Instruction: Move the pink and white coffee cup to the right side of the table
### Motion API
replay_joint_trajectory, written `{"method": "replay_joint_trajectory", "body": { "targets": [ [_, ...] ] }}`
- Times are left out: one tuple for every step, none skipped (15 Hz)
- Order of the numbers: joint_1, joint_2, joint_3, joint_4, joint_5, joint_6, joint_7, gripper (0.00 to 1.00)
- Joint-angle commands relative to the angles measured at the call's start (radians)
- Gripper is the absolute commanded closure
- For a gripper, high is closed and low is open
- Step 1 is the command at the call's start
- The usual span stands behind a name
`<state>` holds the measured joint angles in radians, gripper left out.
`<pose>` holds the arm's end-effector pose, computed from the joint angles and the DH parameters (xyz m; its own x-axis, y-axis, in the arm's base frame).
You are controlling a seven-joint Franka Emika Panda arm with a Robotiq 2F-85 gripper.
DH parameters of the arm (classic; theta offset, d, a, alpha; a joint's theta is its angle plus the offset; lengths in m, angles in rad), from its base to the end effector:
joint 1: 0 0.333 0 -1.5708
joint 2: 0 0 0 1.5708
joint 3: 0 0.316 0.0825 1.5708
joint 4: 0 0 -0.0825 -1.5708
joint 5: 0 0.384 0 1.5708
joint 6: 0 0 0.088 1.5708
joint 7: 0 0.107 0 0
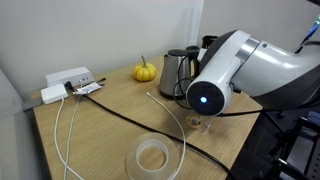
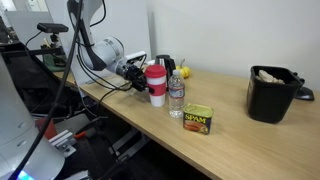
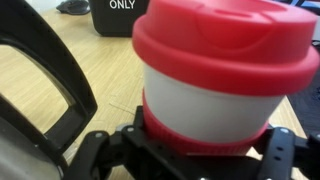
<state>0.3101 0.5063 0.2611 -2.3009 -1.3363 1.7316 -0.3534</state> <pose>0.4155 0.1748 0.1253 -0.1497 0.3143 -0.9374 0.9296 0.3677 -0.0252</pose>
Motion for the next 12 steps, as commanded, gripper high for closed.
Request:
{"method": "replay_joint_trajectory", "body": {
  "targets": [
    [-0.019, -0.033, 0.025, -0.011, 0.004, 0.004, 0.004, 0.33],
    [-0.019, -0.043, 0.028, -0.014, 0.011, 0.001, 0.001, 0.33],
    [-0.017, -0.054, 0.031, -0.018, 0.011, -0.004, 0.001, 0.33],
    [-0.016, -0.067, 0.032, -0.022, 0.012, -0.01, -0.001, 0.33],
    [-0.015, -0.08, 0.032, -0.026, 0.01, -0.013, -0.001, 0.33],
    [-0.015, -0.096, 0.032, -0.031, 0.009, -0.02, -0.004, 0.33],
    [-0.015, -0.114, 0.033, -0.038, 0.009, -0.028, -0.009, 0.33],
    [-0.015, -0.131, 0.033, -0.045, 0.01, -0.036, -0.017, 0.33],
    [-0.016, -0.155, 0.034, -0.056, 0.012, -0.048, -0.034, 0.33],
    [-0.016, -0.173, 0.034, -0.063, 0.015, -0.061, -0.048, 0.33],
    [-0.017, -0.193, 0.035, -0.07, 0.022, -0.077, -0.069, 0.33],
    [-0.019, -0.212, 0.037, -0.079, 0.026, -0.082, -0.088, 0.33]
  ]
}}
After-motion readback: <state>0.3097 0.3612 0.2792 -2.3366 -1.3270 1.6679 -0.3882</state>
